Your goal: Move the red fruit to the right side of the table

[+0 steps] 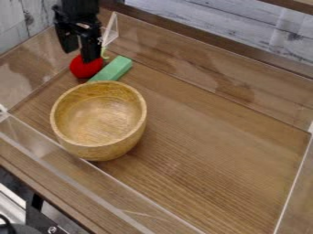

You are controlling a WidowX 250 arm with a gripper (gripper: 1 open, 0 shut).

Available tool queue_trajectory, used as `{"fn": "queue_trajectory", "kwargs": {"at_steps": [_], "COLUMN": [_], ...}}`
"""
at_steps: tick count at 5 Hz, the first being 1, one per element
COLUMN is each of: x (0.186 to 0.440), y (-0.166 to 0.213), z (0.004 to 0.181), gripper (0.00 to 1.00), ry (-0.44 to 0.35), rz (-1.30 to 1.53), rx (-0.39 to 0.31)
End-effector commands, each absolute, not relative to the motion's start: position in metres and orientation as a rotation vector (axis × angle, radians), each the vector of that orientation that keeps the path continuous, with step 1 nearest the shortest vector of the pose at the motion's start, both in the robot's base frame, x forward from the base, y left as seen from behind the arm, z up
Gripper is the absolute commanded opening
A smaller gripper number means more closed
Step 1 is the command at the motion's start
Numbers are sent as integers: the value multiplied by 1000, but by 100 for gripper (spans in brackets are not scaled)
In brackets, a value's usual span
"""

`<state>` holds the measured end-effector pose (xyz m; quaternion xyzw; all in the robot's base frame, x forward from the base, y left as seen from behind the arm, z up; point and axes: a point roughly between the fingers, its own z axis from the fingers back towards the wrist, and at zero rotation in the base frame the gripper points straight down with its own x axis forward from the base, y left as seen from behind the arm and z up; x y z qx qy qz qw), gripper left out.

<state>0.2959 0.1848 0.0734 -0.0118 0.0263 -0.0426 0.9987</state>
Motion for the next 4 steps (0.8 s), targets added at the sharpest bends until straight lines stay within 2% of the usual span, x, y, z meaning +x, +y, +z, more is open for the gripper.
{"fn": "queue_trajectory", "kwargs": {"at_steps": [1,3,4], "x": [313,318,324], "y": [204,209,209], "z": [88,96,84], "gripper": [100,100,100], "ry": [-8,-20,-17], "rz": [-88,-102,-106], "rx": [11,4,-6]}}
